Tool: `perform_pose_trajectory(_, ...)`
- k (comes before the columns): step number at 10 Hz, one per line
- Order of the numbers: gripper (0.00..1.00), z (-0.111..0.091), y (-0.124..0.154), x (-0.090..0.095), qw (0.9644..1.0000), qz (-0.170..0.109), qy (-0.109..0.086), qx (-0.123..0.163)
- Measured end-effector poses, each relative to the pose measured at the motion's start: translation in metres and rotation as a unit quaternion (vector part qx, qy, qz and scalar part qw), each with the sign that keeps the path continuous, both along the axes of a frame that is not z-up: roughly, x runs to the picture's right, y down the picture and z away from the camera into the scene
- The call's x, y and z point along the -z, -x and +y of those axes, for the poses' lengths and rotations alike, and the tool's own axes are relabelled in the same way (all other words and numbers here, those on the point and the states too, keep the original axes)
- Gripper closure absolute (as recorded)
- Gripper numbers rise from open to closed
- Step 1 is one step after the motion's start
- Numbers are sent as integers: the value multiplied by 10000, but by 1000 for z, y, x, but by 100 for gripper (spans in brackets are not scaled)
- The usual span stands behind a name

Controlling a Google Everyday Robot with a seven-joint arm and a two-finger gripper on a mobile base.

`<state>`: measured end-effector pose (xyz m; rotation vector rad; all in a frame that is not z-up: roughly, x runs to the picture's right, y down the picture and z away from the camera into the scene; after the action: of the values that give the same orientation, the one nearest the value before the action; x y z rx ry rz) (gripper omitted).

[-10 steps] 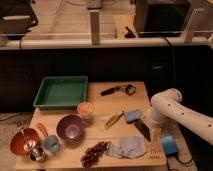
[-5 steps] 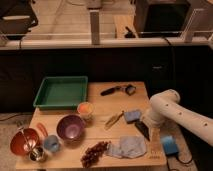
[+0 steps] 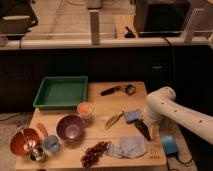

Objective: Wipe purple bowl with eraser

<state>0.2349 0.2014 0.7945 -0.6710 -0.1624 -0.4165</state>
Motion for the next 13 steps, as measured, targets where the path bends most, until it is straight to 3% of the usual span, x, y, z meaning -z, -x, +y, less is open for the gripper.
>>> perform_pose_trajectory(1,20,-2,1,5,9985,-282,-50,460)
perform_pose_trajectory(2,20,-2,1,10,9920,-691,-94,1049)
perform_pose_trajectory(3,20,-2,3,11,9832,-1041,-82,1495)
perform_pose_trajectory(4,20,1,3,11,9699,-1386,-7,2004)
perform_pose_trajectory(5,20,3,2,10,9552,-1683,43,2435)
perform_pose_trajectory(6,20,9,-1,8,9331,-2073,100,2937)
perform_pose_trajectory(7,20,16,-3,6,9131,-2388,154,3301)
perform_pose_trajectory(8,20,23,-5,1,8873,-2723,172,3718)
perform_pose_trajectory(9,20,28,-4,-2,8681,-2950,121,3990)
perform_pose_trajectory(10,20,33,-4,-3,8572,-3074,86,4130)
perform_pose_trajectory(11,20,35,-5,-2,8542,-3119,55,4160)
perform_pose_trajectory(13,20,39,-5,-5,8524,-3190,19,4142)
